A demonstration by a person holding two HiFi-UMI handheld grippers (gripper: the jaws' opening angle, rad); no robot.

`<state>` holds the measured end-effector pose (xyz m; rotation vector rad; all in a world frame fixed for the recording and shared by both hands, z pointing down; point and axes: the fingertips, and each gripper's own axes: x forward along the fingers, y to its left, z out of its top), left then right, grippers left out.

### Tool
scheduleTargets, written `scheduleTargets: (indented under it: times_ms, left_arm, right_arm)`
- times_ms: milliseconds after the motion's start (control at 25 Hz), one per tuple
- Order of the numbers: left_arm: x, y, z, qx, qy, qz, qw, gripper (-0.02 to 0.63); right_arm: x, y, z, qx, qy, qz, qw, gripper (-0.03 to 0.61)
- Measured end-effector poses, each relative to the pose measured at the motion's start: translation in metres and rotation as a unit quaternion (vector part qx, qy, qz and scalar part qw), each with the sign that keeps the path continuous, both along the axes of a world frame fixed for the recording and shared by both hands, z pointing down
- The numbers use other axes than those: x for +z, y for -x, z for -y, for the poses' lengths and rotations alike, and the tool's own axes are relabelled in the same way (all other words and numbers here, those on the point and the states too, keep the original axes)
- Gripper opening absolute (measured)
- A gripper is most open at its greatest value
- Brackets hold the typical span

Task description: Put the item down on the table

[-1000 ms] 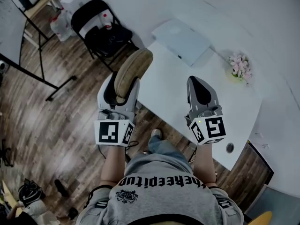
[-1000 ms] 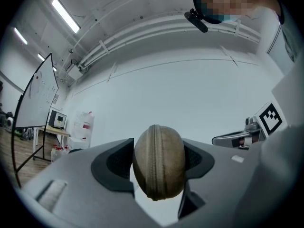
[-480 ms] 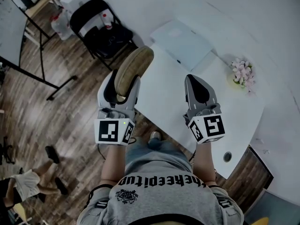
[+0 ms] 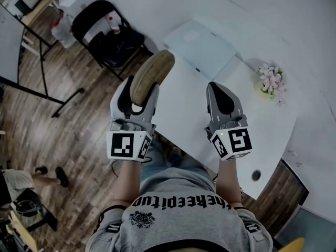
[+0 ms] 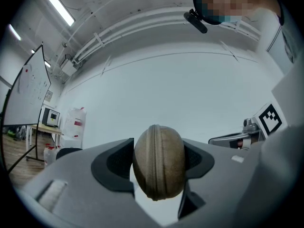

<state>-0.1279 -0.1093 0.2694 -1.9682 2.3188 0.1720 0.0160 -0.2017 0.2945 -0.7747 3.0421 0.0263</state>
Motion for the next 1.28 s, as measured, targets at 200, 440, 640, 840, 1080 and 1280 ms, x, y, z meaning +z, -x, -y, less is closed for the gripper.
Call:
scheduleTargets:
  times_ms: [200, 440, 640, 840, 1080, 1280]
  left_arm:
    - [-0.002, 0.007, 0.021, 0.026, 0.005, 0.005, 0.9996, 0.281]
    - [0.005, 0.019, 0.043, 0.063, 0.016, 0.003, 0.9979, 0.281]
    - [0.021, 0.026, 0.062, 0.099, 0.036, 0.001, 0.9944, 0.281]
    - [0.044, 0.033, 0.077, 0.137, 0.055, -0.007, 0.9891, 0.281]
    - [0.077, 0.033, 0.096, 0.180, 0.083, -0.017, 0.9800, 0.281]
    - [0.104, 0.030, 0.109, 0.217, 0.112, -0.021, 0.9696, 0.281]
  right_arm:
    - [-0.005, 0.007, 0.012, 0.020, -0.001, 0.005, 1.000, 0.002]
    - [-0.002, 0.016, 0.022, 0.051, 0.001, -0.001, 0.999, 0.002]
    - [0.003, 0.022, 0.027, 0.081, 0.010, -0.003, 0.997, 0.002]
    - [0.012, 0.028, 0.028, 0.108, 0.017, -0.012, 0.994, 0.002]
    - [0.022, 0.031, 0.031, 0.143, 0.031, -0.023, 0.989, 0.002]
    - [0.029, 0.032, 0.030, 0.172, 0.039, -0.027, 0.984, 0.002]
